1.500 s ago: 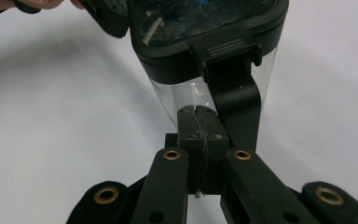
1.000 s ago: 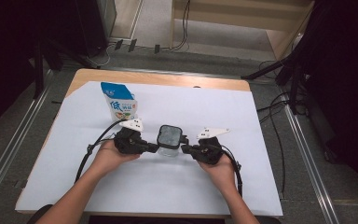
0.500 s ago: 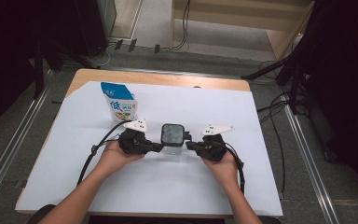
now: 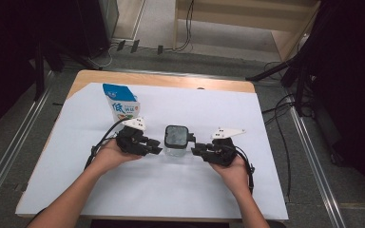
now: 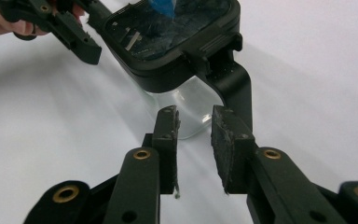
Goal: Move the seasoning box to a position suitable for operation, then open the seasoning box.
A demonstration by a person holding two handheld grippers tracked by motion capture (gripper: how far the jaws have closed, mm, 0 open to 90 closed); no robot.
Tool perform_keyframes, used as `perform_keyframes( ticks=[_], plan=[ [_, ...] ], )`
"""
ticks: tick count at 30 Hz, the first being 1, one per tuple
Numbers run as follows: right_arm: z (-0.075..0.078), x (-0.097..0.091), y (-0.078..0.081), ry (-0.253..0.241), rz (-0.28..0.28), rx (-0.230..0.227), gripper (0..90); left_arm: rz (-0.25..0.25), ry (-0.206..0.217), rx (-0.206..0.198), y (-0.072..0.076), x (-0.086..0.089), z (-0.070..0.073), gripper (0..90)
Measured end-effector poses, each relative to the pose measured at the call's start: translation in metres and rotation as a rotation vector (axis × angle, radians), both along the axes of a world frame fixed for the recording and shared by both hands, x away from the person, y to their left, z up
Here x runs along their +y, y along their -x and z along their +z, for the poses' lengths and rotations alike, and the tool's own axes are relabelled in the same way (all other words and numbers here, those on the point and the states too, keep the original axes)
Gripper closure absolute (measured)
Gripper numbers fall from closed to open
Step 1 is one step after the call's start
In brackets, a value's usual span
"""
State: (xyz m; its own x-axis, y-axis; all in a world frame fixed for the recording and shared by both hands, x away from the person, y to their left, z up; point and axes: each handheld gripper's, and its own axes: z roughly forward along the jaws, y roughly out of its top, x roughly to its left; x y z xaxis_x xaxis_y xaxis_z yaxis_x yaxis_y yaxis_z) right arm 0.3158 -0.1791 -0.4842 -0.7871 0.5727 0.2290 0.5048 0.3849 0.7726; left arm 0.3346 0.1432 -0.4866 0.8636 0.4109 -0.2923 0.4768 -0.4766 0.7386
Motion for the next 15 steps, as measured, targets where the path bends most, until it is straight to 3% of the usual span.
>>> perform_keyframes(
  ticks=[7, 9, 14, 15],
  plan=[
    [0.002, -0.008, -0.001, -0.006, 0.009, -0.023, 66.1, 0.013, 0.047, -0.013, 0.001, 0.005, 0.006, 62.9],
    [0.001, -0.008, -0.001, -0.006, 0.017, -0.023, 64.3, 0.012, 0.019, -0.019, -0.001, 0.001, 0.01, 59.1],
    [-0.001, -0.011, -0.001, 0.015, 0.027, -0.012, 60.9, -0.007, 0.017, -0.04, -0.005, -0.003, 0.016, 49.1],
    [-0.001, -0.012, -0.002, 0.013, 0.024, -0.013, 60.6, -0.014, 0.012, -0.025, -0.007, -0.003, 0.017, 48.1]
  ],
)
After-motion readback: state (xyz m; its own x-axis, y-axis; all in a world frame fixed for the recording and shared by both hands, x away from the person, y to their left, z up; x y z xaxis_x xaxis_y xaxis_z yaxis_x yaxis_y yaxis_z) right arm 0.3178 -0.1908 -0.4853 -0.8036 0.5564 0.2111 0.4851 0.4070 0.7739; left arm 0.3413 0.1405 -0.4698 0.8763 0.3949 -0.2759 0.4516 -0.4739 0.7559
